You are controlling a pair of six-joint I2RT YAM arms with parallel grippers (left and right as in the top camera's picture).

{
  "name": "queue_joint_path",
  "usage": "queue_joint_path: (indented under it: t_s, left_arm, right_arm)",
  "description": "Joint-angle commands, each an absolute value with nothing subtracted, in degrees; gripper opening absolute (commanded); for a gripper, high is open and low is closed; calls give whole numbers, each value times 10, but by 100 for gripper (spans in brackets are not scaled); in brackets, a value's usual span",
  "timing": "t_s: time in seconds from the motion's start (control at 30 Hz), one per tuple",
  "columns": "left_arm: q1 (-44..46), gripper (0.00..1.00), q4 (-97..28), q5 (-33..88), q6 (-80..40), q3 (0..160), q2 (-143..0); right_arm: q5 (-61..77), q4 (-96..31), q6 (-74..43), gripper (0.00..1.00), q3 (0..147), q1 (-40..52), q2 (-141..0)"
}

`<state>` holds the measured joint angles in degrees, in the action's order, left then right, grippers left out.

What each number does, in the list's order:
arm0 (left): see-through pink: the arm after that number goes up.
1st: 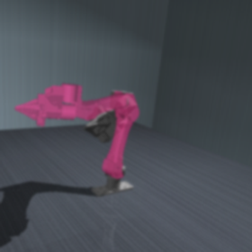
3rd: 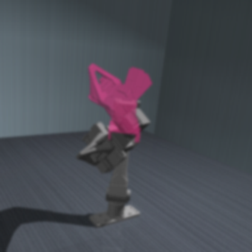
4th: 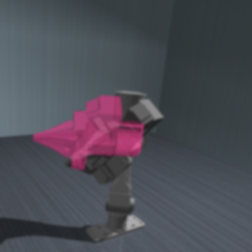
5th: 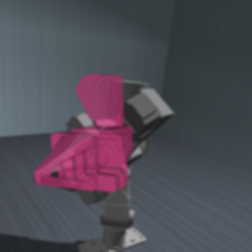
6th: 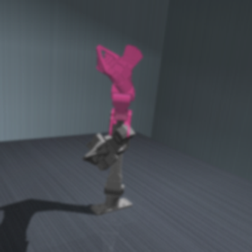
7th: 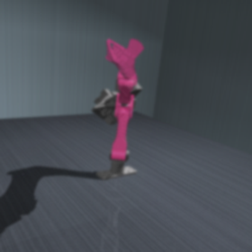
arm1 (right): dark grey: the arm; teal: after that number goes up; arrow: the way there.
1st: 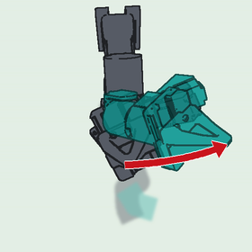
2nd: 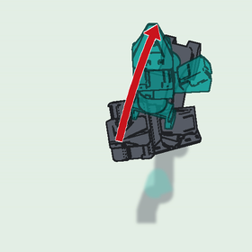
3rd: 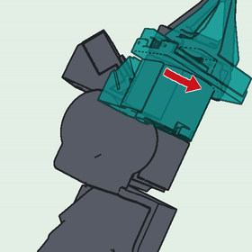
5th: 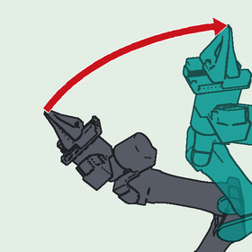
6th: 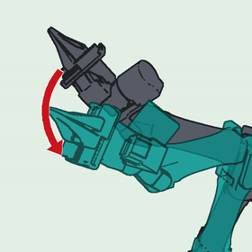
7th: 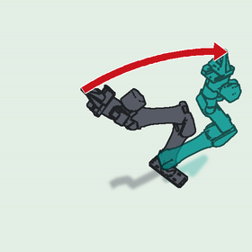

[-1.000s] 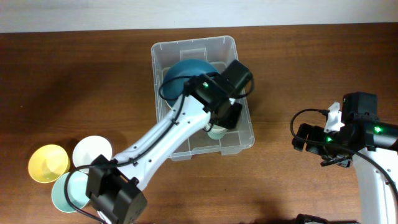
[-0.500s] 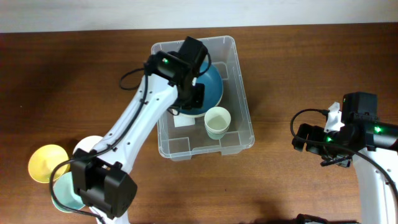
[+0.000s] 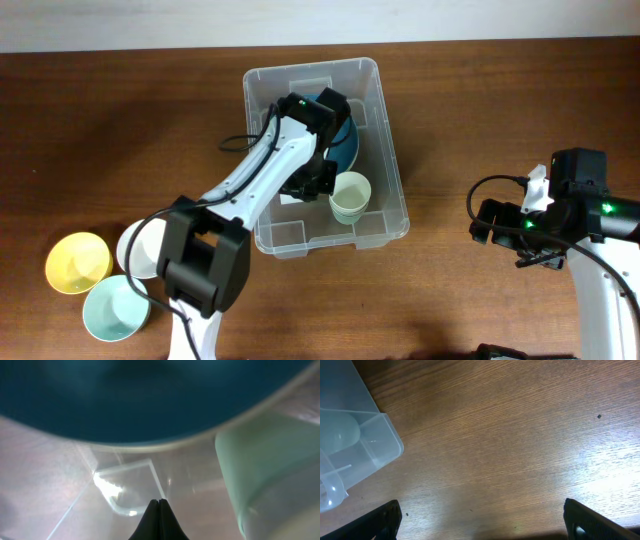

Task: Pack container
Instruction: 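Lower the second white cup into the container onto the cups, then grip the rim of the cream bowl with the left gripper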

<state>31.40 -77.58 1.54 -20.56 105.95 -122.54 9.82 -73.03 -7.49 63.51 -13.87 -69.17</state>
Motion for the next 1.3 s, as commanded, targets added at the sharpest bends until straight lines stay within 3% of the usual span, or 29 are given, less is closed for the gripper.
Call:
queue_joint_path:
  t_s: [0.0, 0.47, 0.67, 0.83, 0.87, 0.9, 0.97, 1.2, 1.27]
  left_arm:
    - [312, 1, -749, 22, -194, 1057, -1258]
    - [310, 1, -660, -108, -196, 1057, -1264]
    - [309, 1, -684, -109, -196, 1063, -1246]
    - [289, 2, -732, -142, -196, 1068, -1140]
    - [281, 8, -739, -153, -196, 1069, -1112]
    - [272, 25, -747, -164, -196, 1069, -1080]
    - [251, 45, -762, -177, -196, 1069, -1018]
    - [96, 53, -834, -178, -267, 1060, -885]
    - [28, 60, -834, -150, -278, 1026, -874]
  right_arm:
    - [99, -731, -69, 99, 634, -135, -689]
    - [99, -731, -69, 99, 634, -135, -689]
    - [99, -731, -69, 99, 634, -135, -689]
    - [99, -731, -68, 99, 634, -135, -689]
    - [99, -730, -68, 99, 634, -135, -689]
    - [99, -730, -68, 99, 634, -135, -689]
    - [99, -730, -69, 99, 634, -135, -689]
    - [99, -728, -69, 99, 634, -135, -689]
    - [99, -726, -69, 99, 634, -135, -689]
